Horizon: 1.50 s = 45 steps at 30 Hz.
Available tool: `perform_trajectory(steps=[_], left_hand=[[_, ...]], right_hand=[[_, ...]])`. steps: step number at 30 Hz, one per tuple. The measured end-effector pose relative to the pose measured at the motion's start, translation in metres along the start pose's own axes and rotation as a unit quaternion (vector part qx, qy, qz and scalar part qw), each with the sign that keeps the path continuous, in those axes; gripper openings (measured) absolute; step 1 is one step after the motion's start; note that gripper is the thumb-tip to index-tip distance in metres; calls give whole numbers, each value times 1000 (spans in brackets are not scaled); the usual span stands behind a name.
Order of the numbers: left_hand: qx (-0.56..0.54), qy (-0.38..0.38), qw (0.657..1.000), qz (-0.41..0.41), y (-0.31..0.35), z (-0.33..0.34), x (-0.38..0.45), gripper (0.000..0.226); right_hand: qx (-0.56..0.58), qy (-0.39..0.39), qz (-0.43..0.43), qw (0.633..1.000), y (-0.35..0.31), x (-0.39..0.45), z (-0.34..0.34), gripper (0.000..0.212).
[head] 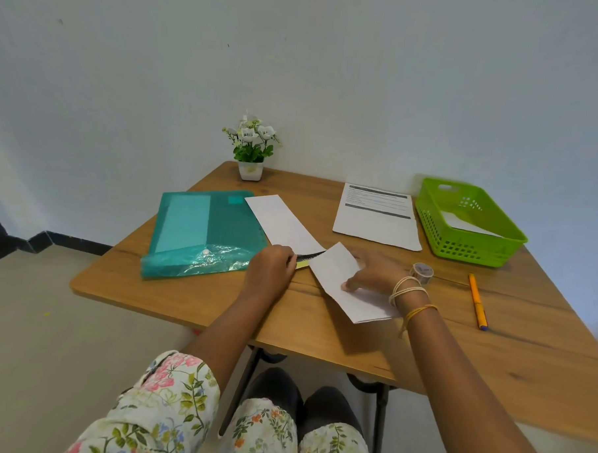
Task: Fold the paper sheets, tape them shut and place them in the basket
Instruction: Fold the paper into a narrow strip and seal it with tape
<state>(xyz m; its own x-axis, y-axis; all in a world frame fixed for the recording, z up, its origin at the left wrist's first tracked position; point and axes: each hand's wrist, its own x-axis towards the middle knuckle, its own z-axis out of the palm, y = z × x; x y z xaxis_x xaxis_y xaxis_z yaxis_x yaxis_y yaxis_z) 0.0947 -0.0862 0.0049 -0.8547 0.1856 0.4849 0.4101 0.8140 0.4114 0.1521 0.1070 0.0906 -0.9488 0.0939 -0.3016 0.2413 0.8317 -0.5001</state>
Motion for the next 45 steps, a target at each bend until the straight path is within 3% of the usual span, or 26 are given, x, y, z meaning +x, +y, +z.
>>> perform_trajectory(steps=[8,15,22,28,36,41,45], left_hand=[[-12,27,999,34,0,-1,-3,17],[-29,22,998,52,-1,0,-2,14],[-52,29,995,81,-1,-1,-3,11],[-57,16,995,77,-2,0,-2,12],[-43,13,999,22,-4,4,0,16],[-44,-1,999,28,-4,3,0,18],[-58,0,996,63,-3,0,-3,15]], right_hand=[[64,-35,35,997,-7,-3,-2,49],[130,-70,77,986,-8,7,1,39],[208,-33,75,975,-1,19,4,39],[291,23,57,955,-4,21,24,61],[268,-82,133,951,4,15,16,45],[343,19,81,935,7,19,18,12],[373,65,80,922,-3,29,27,10]])
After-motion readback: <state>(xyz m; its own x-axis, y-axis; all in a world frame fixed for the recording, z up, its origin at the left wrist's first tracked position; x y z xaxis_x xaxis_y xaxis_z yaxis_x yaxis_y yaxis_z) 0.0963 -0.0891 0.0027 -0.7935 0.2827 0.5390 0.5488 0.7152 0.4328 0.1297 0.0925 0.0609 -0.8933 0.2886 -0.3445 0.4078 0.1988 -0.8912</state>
